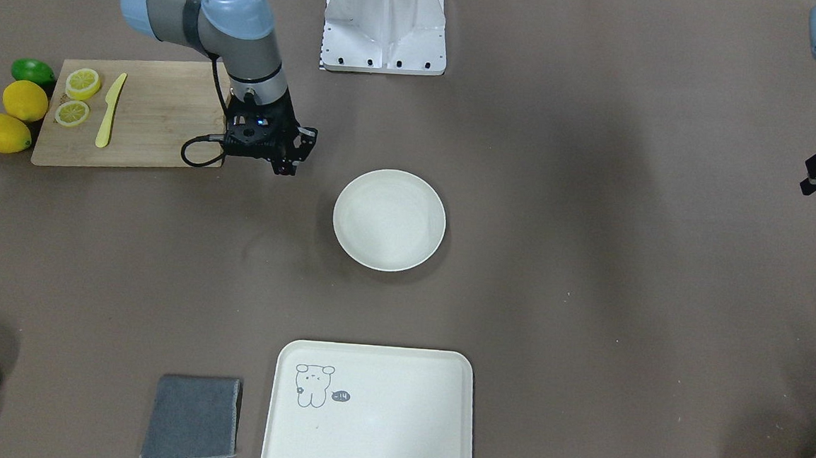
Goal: Place red cherry on plate
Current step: 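Carry the cherries with the right gripper and release them onto the white plate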
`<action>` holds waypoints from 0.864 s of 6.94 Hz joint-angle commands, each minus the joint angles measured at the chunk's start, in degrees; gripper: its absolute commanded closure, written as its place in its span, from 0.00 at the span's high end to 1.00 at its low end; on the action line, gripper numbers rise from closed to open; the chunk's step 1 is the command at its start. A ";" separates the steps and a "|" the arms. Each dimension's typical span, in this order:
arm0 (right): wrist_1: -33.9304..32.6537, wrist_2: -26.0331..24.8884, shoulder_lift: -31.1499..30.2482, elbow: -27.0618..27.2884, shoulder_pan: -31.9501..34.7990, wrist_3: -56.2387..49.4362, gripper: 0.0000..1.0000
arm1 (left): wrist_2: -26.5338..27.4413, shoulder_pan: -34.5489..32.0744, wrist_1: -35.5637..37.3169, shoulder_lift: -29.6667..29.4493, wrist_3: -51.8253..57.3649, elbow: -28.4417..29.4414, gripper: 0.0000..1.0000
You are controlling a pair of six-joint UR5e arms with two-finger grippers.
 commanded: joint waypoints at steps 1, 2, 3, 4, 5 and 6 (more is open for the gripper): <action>-0.07 0.08 11.94 -10.90 1.54 2.29 0.00 | 0.00 0.15 0.00 -0.09 0.00 0.11 0.98; 0.01 0.08 16.34 -15.12 1.81 4.05 0.00 | 0.00 0.33 0.00 -0.09 -0.09 -0.07 0.98; 0.10 0.08 19.08 -18.13 2.07 4.24 0.00 | 0.09 0.24 0.00 0.00 -0.09 -0.15 0.98; 0.10 -0.01 21.55 -21.20 2.07 5.72 0.00 | 0.09 0.24 0.00 0.00 -0.09 0.11 0.98; 0.28 0.08 23.05 -23.23 1.99 5.73 0.00 | 0.17 0.24 0.00 0.00 0.00 0.20 0.98; 0.28 -0.01 23.07 -23.78 1.99 5.73 0.47 | 0.09 0.24 0.00 0.00 0.00 0.46 0.98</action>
